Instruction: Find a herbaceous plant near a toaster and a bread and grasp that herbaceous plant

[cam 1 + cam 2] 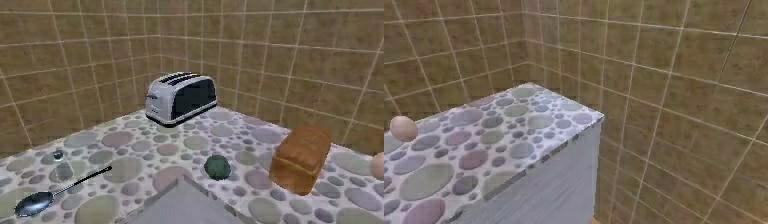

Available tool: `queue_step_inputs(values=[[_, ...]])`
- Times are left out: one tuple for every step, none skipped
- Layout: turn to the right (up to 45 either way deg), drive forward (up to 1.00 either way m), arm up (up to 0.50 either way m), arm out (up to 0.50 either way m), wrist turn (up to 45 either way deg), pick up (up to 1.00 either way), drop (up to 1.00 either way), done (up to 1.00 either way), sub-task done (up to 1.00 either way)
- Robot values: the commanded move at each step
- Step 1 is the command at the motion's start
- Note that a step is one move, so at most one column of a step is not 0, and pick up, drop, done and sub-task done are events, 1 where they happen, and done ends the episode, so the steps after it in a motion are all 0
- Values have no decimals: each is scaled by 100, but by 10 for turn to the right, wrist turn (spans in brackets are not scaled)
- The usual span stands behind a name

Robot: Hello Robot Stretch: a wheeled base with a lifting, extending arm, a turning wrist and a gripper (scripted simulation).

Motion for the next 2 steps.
queue_step_inputs(values=[[-450, 0, 0, 0, 0, 0, 0, 0, 0], [-300, 0, 0, 0, 0, 0, 0, 0, 0]])
